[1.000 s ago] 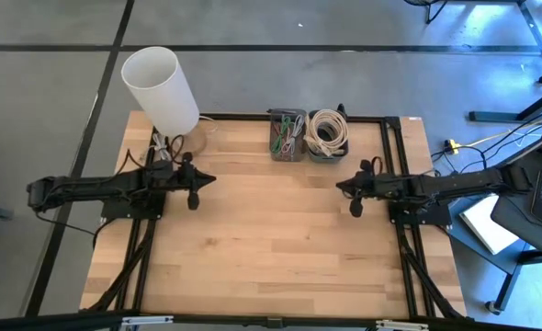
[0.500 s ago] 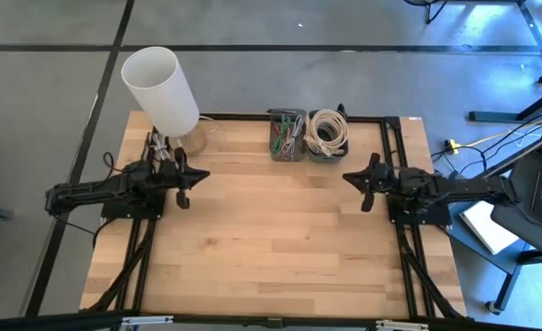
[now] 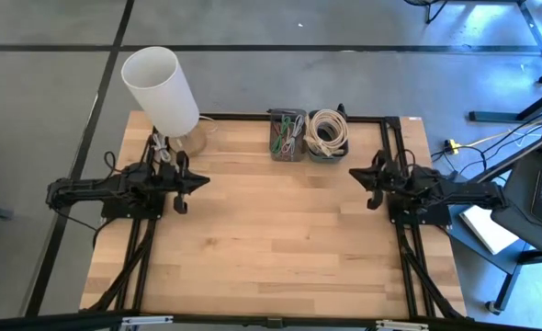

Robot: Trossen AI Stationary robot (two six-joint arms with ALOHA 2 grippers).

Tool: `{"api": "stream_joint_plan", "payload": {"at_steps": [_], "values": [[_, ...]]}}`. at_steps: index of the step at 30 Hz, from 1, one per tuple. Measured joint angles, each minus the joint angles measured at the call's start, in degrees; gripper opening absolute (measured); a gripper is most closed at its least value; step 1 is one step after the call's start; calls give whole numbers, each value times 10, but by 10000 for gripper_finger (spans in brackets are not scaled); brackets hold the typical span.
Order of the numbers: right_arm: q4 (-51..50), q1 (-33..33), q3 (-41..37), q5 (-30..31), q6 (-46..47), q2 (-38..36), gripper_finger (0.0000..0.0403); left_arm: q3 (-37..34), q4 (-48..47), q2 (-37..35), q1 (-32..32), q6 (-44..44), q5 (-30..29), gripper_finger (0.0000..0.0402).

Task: Pick & Place USB Port
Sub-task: Return to Home Position

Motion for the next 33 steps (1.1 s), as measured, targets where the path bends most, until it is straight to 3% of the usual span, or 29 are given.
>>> {"api": "stream_joint_plan", "payload": {"at_steps": [6, 33], "values": [[44, 0, -26, -13, -1, 0, 26, 0, 0, 0, 0, 0, 0, 7], [37, 0, -26, -10, 0, 1, 26, 0, 0, 0, 0, 0, -2, 6]]}}
